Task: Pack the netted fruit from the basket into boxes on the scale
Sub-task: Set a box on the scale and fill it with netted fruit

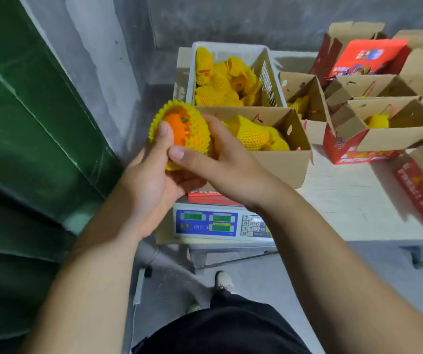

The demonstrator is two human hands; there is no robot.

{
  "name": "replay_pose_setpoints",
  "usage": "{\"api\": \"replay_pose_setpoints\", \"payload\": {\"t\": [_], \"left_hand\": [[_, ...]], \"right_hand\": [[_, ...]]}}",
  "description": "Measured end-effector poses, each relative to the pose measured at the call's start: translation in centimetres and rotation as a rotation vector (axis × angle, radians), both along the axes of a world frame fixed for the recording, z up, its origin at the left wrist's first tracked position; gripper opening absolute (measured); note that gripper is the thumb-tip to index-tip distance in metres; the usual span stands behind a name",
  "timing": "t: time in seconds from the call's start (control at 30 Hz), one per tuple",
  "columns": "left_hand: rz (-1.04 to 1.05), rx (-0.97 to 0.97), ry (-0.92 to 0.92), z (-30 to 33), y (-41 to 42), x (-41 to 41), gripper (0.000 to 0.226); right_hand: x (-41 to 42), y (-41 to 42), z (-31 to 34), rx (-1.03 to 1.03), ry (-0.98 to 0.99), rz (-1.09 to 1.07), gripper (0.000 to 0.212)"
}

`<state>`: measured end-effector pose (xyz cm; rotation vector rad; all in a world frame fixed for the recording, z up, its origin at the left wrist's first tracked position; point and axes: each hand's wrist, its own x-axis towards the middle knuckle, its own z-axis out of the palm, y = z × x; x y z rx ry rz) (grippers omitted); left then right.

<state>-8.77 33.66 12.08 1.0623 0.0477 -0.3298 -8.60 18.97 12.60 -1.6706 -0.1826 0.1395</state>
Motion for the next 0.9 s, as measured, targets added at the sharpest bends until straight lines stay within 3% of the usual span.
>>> {"api": "replay_pose_setpoints", "payload": {"t": [0.17,0.3,0.5,0.63,0.73,0.9], "left_hand": [[-0.011,0.169,-0.142,-0.6,0.8,-1.1,0.047],[0.092,0.206,-0.143,-0.8,1.2,-2.3,0.048],[0.178,0.297,-0.23,-1.1,1.3,-3.8,0.049],[0.176,0.36,-0.333,-0.9,0.9,-4.6,0.033],[0.176,0.421,-0.437,-1.0,0.6,-5.2,0.035],[0.134,0.47,-0.534,-1.1,0.7,-5.4,0.038]], "right_hand": [[-1.3,0.8,0.5,0.056,0.005,-0.08,0.053],[-2.0,0.8,0.7,0.039,-0.026,-0.205,0.055],[-3.3,0.9,1.1,-0.01,-0.154,-0.213,0.049],[-4.0,1.4,0.7,-0.024,-0.186,-0.273,0.047],[-4.4,1.5,-0.2,-0.022,-0.213,-0.326,0.046],[-5.2,1.3,-1.6,-0.038,-0.276,-0.253,0.064]]}}
